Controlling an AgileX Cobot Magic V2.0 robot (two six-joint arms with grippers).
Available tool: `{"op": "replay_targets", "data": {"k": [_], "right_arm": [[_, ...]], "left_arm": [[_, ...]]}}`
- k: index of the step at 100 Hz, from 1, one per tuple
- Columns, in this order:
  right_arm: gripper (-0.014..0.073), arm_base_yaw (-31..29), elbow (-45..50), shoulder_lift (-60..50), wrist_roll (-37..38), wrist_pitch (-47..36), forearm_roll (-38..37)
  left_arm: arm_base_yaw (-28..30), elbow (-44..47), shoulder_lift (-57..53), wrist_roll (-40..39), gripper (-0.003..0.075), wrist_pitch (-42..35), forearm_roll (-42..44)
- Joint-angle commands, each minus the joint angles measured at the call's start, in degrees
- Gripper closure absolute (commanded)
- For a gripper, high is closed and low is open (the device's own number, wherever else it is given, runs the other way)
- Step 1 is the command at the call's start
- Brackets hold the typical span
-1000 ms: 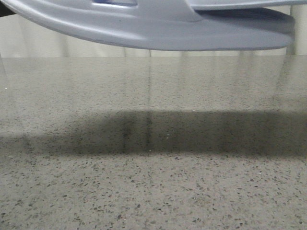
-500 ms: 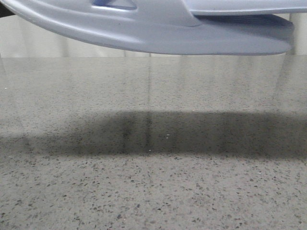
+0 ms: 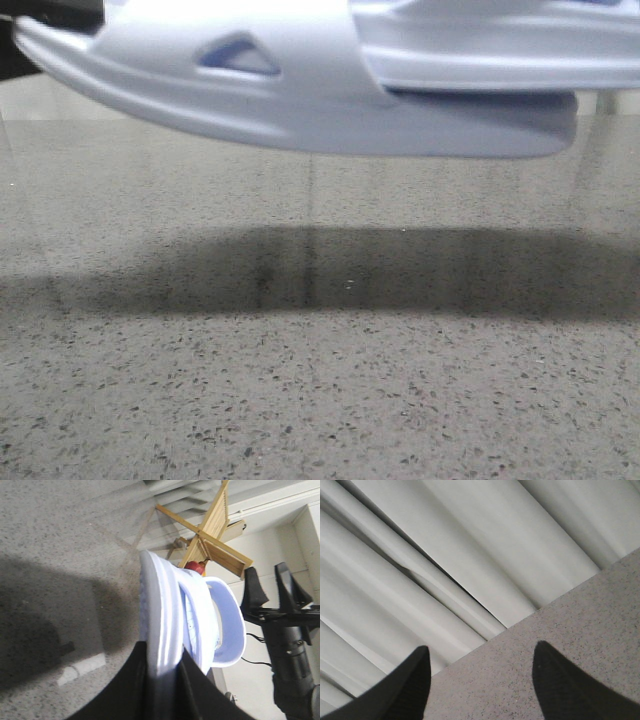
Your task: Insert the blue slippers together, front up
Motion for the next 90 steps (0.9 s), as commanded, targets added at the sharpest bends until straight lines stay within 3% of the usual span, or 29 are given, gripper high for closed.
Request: {"op": "replay_targets", "data": {"k": [1,31,90], "right_arm": [[0.0206,-0.33,-2.02,-0.48,-0.80,-2.07,-1.35],[0.0206,-0.33,-2.02,-0.48,-0.80,-1.68,-1.35],[0.0206,-0.33,-2.02,-0.48,-0.80,-1.68,-1.35]], "left_arm": [[-0.44,-1.61,1.09,2.90,0.0704,3.18,-5.52],[-0.44,-1.61,6.54,8.00,0.0704,1.15,-6.45],[-0.44,-1.61,7.41,7.48,0.0704,-2.21,-4.79]]}}
